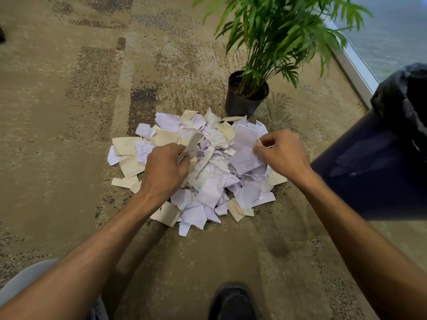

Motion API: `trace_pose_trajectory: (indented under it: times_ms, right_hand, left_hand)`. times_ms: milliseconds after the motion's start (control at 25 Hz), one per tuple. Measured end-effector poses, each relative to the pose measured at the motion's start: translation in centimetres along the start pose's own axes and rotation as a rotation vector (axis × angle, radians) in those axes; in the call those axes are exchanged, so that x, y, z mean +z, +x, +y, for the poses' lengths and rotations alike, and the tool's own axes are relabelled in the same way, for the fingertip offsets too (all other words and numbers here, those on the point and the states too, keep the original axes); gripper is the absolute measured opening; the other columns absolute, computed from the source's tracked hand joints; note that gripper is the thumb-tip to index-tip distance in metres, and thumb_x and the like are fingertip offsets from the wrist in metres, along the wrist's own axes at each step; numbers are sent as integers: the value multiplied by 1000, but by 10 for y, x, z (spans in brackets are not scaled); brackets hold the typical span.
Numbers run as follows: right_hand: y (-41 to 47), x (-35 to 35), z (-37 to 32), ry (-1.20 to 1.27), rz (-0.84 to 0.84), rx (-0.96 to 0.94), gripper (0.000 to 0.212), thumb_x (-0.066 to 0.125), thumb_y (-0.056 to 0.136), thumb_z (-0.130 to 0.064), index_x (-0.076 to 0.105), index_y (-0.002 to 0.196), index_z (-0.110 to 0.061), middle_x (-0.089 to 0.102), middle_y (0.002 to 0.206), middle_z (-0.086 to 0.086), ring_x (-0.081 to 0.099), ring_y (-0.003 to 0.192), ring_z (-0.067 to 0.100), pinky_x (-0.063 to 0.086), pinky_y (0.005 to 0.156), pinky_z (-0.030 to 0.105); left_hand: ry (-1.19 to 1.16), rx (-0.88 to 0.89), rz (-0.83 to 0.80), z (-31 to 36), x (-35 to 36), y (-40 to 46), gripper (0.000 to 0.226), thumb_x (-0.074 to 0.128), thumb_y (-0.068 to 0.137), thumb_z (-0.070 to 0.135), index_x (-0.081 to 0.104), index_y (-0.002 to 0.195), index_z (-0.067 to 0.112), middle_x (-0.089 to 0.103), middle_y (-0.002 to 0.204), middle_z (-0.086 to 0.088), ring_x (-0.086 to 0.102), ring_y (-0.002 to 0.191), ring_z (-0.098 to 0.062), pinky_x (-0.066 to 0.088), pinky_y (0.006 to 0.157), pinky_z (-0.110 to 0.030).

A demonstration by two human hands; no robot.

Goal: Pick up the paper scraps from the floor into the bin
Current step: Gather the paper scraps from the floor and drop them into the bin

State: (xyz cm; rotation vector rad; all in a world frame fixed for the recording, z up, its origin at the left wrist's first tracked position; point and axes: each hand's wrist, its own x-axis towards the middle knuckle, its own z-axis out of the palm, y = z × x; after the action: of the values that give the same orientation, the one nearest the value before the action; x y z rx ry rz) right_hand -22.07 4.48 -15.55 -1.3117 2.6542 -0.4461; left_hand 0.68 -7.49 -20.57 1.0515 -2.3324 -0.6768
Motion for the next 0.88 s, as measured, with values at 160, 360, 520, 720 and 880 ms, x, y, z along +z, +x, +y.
trace_pose_trajectory:
  times_ms: [160, 360, 520, 720, 880]
  right_hand:
    - [-16, -7, -4, 11, -171, -192, 26, 58, 95, -41, 77, 91, -24, 75, 83, -8, 60, 61, 9, 35, 51, 22]
    - [-25, 2, 8, -154, -101, -226, 25, 54, 97, -35, 74, 103, -20, 75, 94, -2, 65, 78, 16, 52, 68, 34]
    - [-33, -17, 8, -1, 104, -197, 26, 56, 96, -30, 74, 104, -12, 75, 87, 4, 67, 74, 19, 56, 67, 39]
    - [-42, -63, 3, 187, 293, -177, 25, 60, 92, -23, 74, 86, -4, 70, 72, 10, 63, 65, 24, 51, 63, 41]
    - [-47, -133, 9, 242, 469, -155, 26, 60, 89, -23, 73, 83, -1, 70, 70, 15, 65, 66, 29, 52, 63, 44]
  left_hand:
    - [-18, -2, 19, 7, -1, -1, 15, 65, 86, 14, 69, 81, 1, 64, 68, -13, 55, 60, -29, 46, 55, -39]
    - [-48, -51, 32, 13, -5, -2, 17, 65, 86, 16, 69, 80, 0, 66, 68, -14, 56, 60, -29, 47, 55, -39]
    - [-105, -65, 57, 29, -10, 4, 23, 67, 85, 23, 68, 75, 2, 66, 65, -13, 59, 58, -29, 48, 51, -40]
    - [-227, -5, 137, 98, -36, 21, 27, 73, 83, 24, 74, 104, 8, 74, 95, -4, 64, 73, -14, 50, 60, -26]
    - [-299, 97, 174, 170, -52, 45, 29, 74, 81, 26, 74, 104, 10, 74, 96, -4, 65, 78, -13, 55, 68, -31]
